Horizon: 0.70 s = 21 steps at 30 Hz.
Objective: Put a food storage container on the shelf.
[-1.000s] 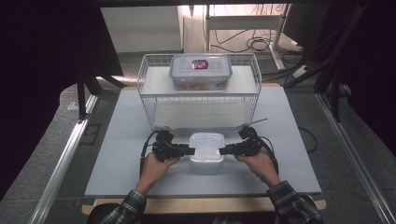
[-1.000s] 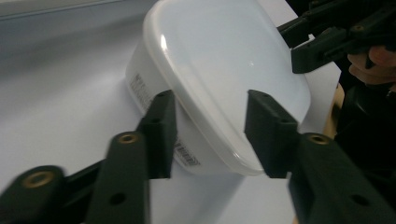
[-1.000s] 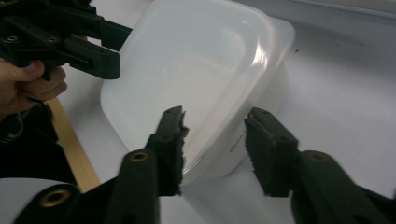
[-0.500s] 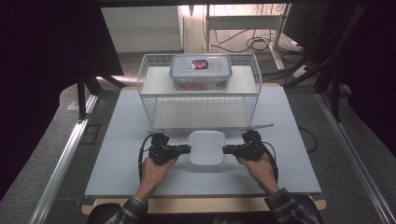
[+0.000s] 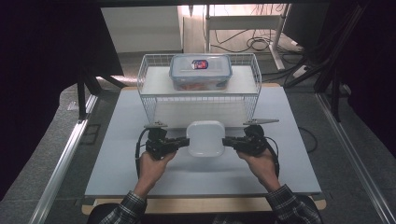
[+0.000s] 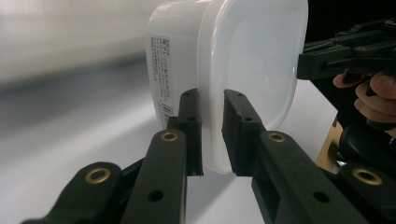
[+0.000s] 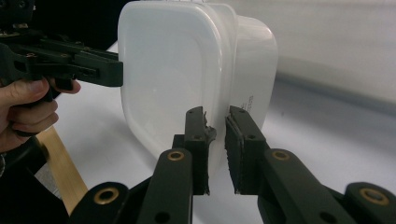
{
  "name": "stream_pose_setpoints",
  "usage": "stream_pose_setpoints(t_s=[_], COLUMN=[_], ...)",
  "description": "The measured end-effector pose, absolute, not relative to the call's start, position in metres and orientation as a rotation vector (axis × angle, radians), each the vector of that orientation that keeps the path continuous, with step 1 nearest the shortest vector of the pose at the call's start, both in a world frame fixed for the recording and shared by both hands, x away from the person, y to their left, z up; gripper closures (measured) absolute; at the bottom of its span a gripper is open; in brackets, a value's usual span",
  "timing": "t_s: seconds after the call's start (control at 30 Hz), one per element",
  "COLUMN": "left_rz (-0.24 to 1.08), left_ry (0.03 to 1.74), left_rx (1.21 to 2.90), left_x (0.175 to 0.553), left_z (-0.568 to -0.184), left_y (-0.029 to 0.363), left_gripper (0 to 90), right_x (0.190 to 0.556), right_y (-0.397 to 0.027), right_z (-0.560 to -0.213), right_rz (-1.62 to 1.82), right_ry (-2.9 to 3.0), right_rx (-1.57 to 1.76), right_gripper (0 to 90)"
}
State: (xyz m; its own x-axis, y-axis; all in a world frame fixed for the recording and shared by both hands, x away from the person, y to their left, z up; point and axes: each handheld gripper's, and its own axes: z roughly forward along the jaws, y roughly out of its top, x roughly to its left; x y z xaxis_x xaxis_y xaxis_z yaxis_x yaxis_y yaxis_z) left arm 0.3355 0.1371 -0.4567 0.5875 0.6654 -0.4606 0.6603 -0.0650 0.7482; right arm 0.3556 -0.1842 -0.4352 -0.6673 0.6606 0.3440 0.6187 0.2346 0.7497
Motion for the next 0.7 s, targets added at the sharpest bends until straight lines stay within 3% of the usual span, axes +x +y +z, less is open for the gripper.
stream_pose_setpoints(t_s=[0.7], left_rz=[0.149], left_ry=[1.02], left_rx=[1.754], left_x=[0.354], left_z=[-0.352], left_y=[0.145], left_gripper=[78.5], right_x=[0.375], right_y=[-0.175], right_z=[-0.339], right_rz=[1.525], right_ry=[2.339], right_rx=[1.128], right_gripper=[79.0])
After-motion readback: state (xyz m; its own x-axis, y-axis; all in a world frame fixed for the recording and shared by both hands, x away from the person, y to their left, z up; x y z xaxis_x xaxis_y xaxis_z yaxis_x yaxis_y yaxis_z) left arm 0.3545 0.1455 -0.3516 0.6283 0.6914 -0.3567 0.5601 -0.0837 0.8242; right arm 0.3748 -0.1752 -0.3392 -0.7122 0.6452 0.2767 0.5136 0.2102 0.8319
